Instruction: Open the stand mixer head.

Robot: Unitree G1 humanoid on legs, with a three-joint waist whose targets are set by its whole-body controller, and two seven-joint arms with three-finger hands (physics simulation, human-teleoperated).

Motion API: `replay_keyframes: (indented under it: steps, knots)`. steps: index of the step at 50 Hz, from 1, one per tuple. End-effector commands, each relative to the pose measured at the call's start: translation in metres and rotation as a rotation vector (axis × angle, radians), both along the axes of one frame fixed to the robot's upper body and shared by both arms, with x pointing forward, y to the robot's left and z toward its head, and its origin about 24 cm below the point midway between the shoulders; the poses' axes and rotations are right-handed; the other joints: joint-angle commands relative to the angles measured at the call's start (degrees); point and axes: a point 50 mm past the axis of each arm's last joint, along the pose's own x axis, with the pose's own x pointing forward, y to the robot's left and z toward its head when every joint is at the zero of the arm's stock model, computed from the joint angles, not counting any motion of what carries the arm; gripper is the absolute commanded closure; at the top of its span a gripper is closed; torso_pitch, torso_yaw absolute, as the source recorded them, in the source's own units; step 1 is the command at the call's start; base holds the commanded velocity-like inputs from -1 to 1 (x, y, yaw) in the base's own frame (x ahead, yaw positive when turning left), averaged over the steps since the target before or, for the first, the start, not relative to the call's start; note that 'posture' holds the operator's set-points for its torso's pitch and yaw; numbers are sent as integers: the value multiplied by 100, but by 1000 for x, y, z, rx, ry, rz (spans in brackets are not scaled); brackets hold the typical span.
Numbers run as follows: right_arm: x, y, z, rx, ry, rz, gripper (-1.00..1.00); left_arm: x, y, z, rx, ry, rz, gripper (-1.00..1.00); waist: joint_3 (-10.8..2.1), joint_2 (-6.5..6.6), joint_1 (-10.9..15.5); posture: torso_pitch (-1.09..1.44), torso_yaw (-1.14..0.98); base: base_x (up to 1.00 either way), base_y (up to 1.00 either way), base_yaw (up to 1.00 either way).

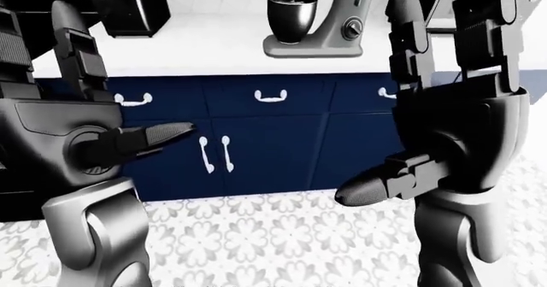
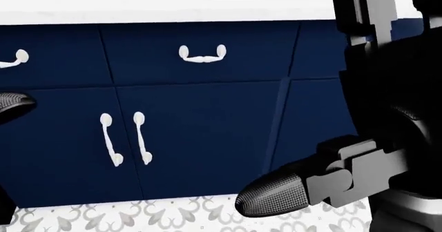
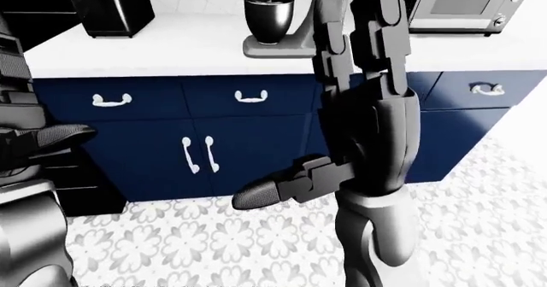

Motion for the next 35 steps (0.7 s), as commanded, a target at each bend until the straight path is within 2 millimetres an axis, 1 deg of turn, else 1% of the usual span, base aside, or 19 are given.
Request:
replay_keyframes:
  steps: [1, 4, 6, 7, 8, 11, 13, 14, 15, 18, 21, 22, 25, 27, 30, 32, 33, 34, 35]
  knots:
    - [-3, -1, 7, 10, -44, -5, -100, -3, -3, 8, 15, -50, -13, -97, -103, 132, 57, 0, 0, 0, 0, 0]
    - [-4, -2, 7, 24, -43, 16, -100, -3, -2, 8, 15, -51, -12, -98, -150, 6, 71, 0, 0, 38, -1, 0]
    - [-3, -2, 7, 13, -39, 0, -100, -3, -2, 9, 15, -52, -12, -98, 296, -420, -329, 0, 0, 80, -2, 0]
    - [-3, -2, 7, 12, -43, -4, -100, -3, -2, 9, 15, -52, -11, -98, 461, -155, -139, 0, 0, 0, 0, 0]
    - [-3, -2, 7, 15, -43, -4, -100, -3, -2, 9, 15, -52, -11, -97, 122, -300, -68, 0, 0, 0, 0, 0]
    - [-5, -2, 9, 31, -45, 30, -100, -2, -2, 9, 15, -54, -11, -98, -64, -394, -62, 0, 0, 19, 0, 0]
    - [-4, -2, 8, 18, -48, 14, -100, -2, -2, 9, 15, -53, -11, -98, 278, -8, -127, 0, 0, 98, -3, 0]
    - [-2, -2, 8, 15, -46, -5, -100, -2, -2, 9, 15, -53, -11, -98, 317, 191, 7, 0, 0, 0, 0, 0]
    - [-2, -2, 8, 14, -48, -5, -100, -2, -2, 9, 15, -54, -11, -98, 84, 170, 68, 0, 0, 0, 0, 0]
    - [-3, -2, 8, 16, -47, -3, -100, -2, -1, 9, 15, -52, -8, -98, 64, -30, 145, 0, 0, 0, 0, 0]
    - [-3, -2, 8, 19, -49, -5, -100, -3, -2, 9, 15, -54, -9, -98, 30, -515, 205, 0, 0, 0, 0, 0]
    - [-3, -3, 8, 19, -48, -6, -100, -3, -2, 9, 15, -54, -9, -98, -23, -316, 185, 0, 0, 0, 0, 0]
    - [-5, -4, 10, 40, -53, 10, -100, -4, -2, 9, 16, -54, -9, -98, -254, -262, 94, 0, 0, 10, -8, 0]
    - [-5, -4, 9, 43, -47, 17, -100, -3, -3, 9, 18, -53, -10, -98, 317, 7, 119, 0, 0, 100, -34, 0]
    - [-3, -4, 7, 13, -48, -13, -100, -3, -3, 8, 19, -51, -11, -98, 314, -74, 165, 0, 0, 49, -11, 0]
    - [-4, -4, 7, 22, -49, -7, -100, -3, -4, 8, 22, -50, -10, -98, -186, -240, 160, 0, 0, 0, 0, 0]
    - [-4, -4, 7, 26, -50, 4, -100, -3, -4, 9, 22, -51, -10, -98, -126, -362, 115, 0, 0, 0, 0, 0]
    - [-5, -4, 8, 34, -50, 10, -100, -3, -4, 9, 23, -52, -11, -98, -363, -389, 133, 0, 0, 83, -13, 0]
    - [-5, -5, 8, 27, -54, 5, -100, -3, -4, 9, 23, -51, -11, -98, 177, -155, 65, 0, 0, 100, -24, 0]
